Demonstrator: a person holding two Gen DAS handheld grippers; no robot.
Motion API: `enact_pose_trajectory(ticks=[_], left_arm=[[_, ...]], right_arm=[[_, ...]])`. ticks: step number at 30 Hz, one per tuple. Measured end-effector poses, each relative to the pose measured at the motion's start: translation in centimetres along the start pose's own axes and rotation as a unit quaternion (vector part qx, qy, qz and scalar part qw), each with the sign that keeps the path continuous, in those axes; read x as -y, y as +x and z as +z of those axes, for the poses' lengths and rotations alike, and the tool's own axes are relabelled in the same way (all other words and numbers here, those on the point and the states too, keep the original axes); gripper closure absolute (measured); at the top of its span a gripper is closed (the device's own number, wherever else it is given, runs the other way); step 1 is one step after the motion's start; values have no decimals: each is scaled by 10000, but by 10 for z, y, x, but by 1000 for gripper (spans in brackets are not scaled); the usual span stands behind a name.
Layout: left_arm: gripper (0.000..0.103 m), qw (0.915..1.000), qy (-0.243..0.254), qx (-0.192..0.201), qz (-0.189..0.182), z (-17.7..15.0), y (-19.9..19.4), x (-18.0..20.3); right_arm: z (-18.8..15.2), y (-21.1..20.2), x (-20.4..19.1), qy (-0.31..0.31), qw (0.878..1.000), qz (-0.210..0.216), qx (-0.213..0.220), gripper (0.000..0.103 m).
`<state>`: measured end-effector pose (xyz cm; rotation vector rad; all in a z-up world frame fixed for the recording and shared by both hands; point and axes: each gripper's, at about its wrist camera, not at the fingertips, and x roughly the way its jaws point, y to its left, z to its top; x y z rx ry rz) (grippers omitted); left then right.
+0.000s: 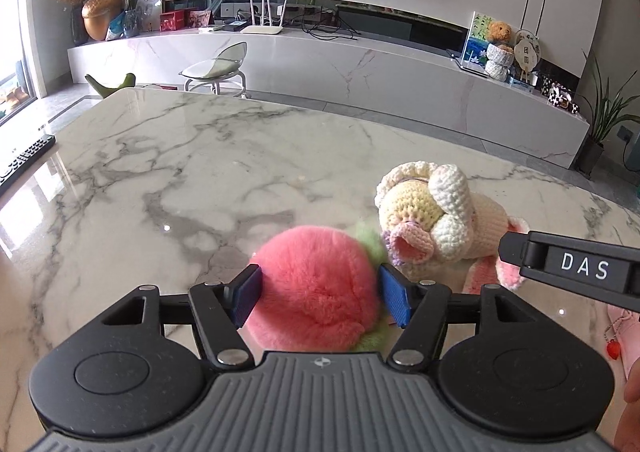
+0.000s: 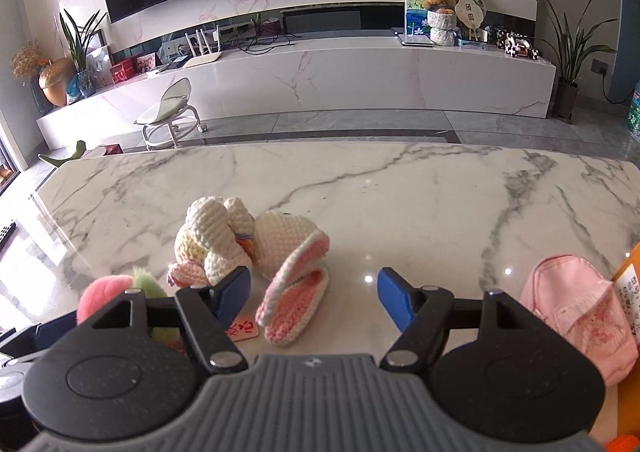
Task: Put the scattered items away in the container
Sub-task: 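Grasp the pink pom-pom plush with the left gripper while the right approaches the crochet bunny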
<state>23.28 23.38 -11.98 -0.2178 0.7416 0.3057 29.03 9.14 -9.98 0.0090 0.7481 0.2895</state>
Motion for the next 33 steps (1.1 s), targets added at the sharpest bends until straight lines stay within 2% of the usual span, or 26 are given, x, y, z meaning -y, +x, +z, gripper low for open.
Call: enact_pose_trajectory(ticks=[7,8,9,10,17,21,27,33], left_arm=[[28,10000,8,-52,-16,-1,16,-1],[28,10000,39,-45,-22,0,18,0],[35,10000,75,-36,-29,-1,19,0],[41,9999,109,-26,-36,-1,19,1],[51,9995,305,99,-41,-7,6,7],[61,9987,464,158,-107,-13,-10,13],[76,9968,732,180,-279,-26,-35,19],[83,9957,828,179,-381,-40,-59,18]], right_arm=[[0,23,-1,-37,9999,13,-164,61],[0,24,-1,-56,9998,16,-163,71],[0,25,-2,-80,9998,14,-163,78],[0,26,-2,-109,9998,8,-171,93],[-4,12,3,-199,9997,-91,-149,97],[-13,-7,6,-224,9995,-181,-143,97],[-33,-38,15,-219,9987,-359,-286,97],[-57,-73,27,-147,9976,-518,-439,97]])
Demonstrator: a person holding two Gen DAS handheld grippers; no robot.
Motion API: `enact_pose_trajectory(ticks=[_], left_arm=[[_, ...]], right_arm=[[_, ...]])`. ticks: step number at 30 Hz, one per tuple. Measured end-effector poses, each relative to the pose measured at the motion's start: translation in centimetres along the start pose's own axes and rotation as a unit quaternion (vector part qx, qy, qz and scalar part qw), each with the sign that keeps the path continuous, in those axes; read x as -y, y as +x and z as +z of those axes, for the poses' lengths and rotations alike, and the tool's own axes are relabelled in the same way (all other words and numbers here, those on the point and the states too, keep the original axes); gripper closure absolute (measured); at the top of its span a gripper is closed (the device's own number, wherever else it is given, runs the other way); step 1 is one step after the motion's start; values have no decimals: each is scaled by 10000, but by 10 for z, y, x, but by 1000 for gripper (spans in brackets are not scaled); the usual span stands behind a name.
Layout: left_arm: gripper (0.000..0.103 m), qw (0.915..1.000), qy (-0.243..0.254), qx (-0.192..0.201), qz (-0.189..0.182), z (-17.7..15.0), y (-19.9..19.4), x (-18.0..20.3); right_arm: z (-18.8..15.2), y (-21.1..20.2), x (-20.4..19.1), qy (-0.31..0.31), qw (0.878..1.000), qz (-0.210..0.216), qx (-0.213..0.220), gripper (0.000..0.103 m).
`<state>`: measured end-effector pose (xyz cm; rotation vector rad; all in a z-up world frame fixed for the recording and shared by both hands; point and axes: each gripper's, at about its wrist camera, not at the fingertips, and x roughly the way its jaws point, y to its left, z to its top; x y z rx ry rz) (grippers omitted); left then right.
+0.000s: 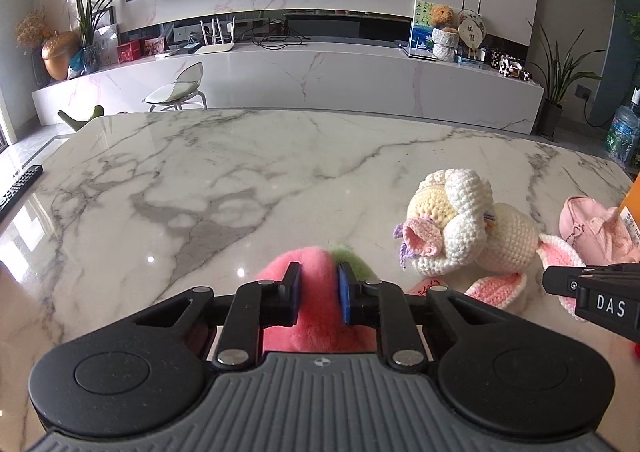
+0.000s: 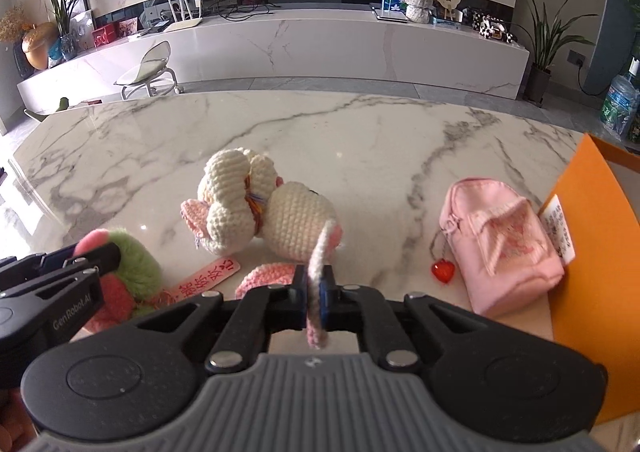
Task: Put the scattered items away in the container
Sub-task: 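Grasp the pink pom-pom plush with the left gripper while the right approaches the crochet bunny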
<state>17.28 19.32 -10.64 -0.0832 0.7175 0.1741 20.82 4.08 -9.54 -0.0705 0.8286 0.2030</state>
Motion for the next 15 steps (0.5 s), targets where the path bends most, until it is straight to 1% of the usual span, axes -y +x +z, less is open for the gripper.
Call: enact_pose_trajectory(ticks=[2,5,6,7,8,9,10,11,13,15], left_arm=[[83,10000,-11,7,-33,-3,-6,-1],[77,9999,-84,-24,-60,-6,-12,-4],[68,9999,-104,-30,-50,-7,-13,-5],[61,9999,-110,-34,-23,-7,-13,-7],[43,9999,-109,-35,15,-7,-12,-8],[35,9999,-108,-37,53,-8,-11,-10],[35,9999,-124,-57,73,-7,-10,-12],[35,9998,-150,-88,82,-7,-8,-14],[34,9996,-236,-152,50,-5,-3,-18],[30,9994,-303,-194,-4,-4,2,-20]], right_arm=[[-7,-8,3,17,10000,-31,-18,97],[-13,-17,7,114,9999,-9,-67,95],[-13,-19,7,127,9999,-20,-55,95],[-14,-21,8,135,9999,-39,-34,92],[-14,-23,8,142,9999,-57,-13,89],[-14,-24,8,149,9999,-75,8,88],[-14,-26,8,149,9998,-85,50,85],[-13,-27,8,134,9998,-101,112,76],[-10,-29,8,88,9995,-160,259,64],[-7,-27,9,-18,9992,-192,357,63]])
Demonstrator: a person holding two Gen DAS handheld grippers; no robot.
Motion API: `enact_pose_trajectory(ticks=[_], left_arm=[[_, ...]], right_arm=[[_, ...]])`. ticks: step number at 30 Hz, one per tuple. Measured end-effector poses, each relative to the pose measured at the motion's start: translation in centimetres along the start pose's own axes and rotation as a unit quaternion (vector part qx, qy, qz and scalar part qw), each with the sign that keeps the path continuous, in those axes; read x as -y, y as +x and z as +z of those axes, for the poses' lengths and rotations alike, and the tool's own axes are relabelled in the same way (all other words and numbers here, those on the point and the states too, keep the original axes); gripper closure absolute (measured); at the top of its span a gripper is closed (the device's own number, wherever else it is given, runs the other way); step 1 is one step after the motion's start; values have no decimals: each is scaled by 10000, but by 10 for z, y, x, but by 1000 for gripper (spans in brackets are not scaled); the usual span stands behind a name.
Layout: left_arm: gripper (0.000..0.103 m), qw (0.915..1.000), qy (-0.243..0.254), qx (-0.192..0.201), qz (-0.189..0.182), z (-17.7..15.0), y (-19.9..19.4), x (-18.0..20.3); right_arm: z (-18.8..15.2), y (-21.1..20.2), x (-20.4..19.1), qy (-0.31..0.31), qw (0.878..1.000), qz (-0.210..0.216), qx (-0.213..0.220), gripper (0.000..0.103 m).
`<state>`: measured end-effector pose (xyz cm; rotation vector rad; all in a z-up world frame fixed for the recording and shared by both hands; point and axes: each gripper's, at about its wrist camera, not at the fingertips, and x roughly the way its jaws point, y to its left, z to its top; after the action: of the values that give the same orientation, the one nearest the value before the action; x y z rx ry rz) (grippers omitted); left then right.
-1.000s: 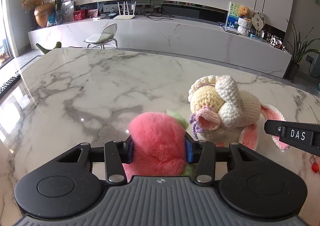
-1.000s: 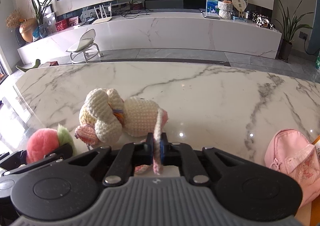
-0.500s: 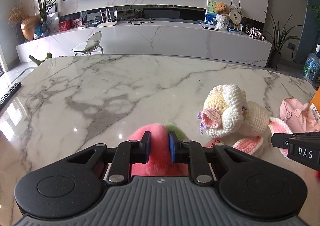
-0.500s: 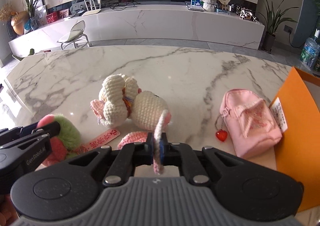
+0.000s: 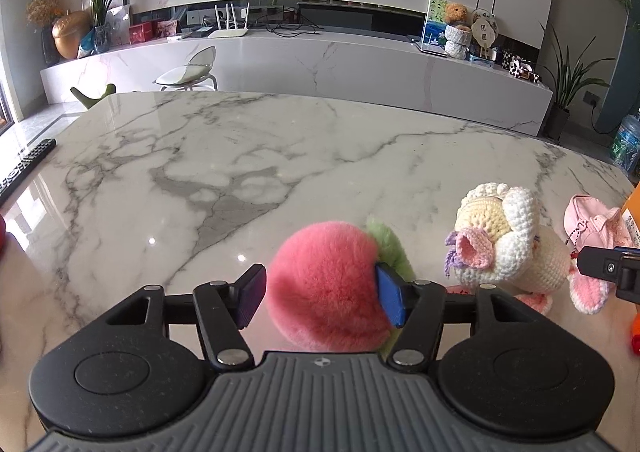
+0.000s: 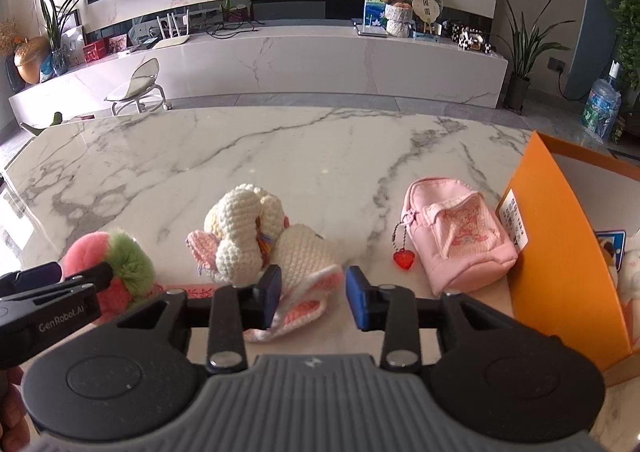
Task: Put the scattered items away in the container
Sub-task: 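Grasp the pink pom-pom plush with the left gripper while the right approaches the crochet bunny, then close the right gripper on the cream crochet bunny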
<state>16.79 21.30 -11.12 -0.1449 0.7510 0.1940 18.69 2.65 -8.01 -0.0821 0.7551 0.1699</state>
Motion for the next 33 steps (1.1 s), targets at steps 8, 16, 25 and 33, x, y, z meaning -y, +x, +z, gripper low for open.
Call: enact_pose_trajectory(ticks=[8,16,25,33], left_arm=[[28,9998,136,-83,-85,8,22,4],[28,9991,370,-147,-155,10,45,13],[28,9988,452,-58,-193,5,54,13],[28,9982,573,-80,-147,0,57,17]], right_arm=[[7,28,-2,-294,9992,283,-33,47],[6,51,-16,-934,9947,389,178,26],[-3,71,-16,-761,9958,504,109,25],[-10,79,-26,-1157,9901,709,348,24]])
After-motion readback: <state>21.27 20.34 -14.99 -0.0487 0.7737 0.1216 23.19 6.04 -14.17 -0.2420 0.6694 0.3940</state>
